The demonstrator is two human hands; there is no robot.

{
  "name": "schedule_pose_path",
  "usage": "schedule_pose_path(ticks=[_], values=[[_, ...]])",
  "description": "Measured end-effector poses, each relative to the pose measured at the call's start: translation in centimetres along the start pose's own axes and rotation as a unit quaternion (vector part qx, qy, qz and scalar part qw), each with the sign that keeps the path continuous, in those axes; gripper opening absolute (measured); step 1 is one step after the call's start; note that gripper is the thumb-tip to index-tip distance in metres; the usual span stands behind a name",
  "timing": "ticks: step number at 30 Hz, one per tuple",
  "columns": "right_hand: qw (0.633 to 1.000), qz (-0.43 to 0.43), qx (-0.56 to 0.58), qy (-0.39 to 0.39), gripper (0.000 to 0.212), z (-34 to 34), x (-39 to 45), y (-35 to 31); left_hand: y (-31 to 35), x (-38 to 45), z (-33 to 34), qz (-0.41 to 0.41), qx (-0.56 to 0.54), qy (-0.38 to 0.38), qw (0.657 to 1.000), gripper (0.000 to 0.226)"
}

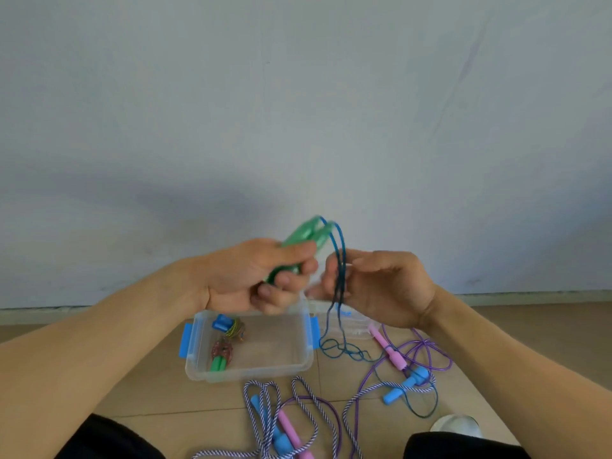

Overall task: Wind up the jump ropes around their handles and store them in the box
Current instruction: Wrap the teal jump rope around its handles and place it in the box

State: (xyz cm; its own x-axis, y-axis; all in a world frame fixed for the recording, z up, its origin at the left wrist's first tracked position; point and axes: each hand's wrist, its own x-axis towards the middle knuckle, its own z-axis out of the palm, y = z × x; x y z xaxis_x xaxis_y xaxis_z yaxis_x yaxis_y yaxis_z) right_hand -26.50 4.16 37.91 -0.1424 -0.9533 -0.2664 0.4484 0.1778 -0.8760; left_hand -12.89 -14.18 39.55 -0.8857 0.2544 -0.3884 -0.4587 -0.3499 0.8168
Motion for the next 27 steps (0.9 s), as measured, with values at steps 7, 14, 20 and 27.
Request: schedule_pose_path(ticks=[7, 14, 20, 27], values=[[0.701, 0.275, -0.632, 0.181, 0.024, -8.0, -0.9, 3.7, 1.2, -0.4, -4.7, 0.235, -0.136, 0.356, 0.894, 0.032], [0.726, 0.238, -0.347, 0.544, 0.033, -15.6, -3.9, 3.7, 0.0, -0.1, -5.6, 0.168, -0.098, 0.411, 0.891, 0.032], [0.596, -0.131, -0.208, 0.765, 0.018, -15.2, -4.4, -0.3, -2.2, 0.1, -3.5, -0.196, 0.235, 0.172, 0.936, 0.029], [0.585, 0.182, -0.448, 0.651, 0.062, -12.1, -3.8, -0.5, -2.8, 1.4, -1.5, -0.239, 0.309, 0.108, 0.914, 0.035]])
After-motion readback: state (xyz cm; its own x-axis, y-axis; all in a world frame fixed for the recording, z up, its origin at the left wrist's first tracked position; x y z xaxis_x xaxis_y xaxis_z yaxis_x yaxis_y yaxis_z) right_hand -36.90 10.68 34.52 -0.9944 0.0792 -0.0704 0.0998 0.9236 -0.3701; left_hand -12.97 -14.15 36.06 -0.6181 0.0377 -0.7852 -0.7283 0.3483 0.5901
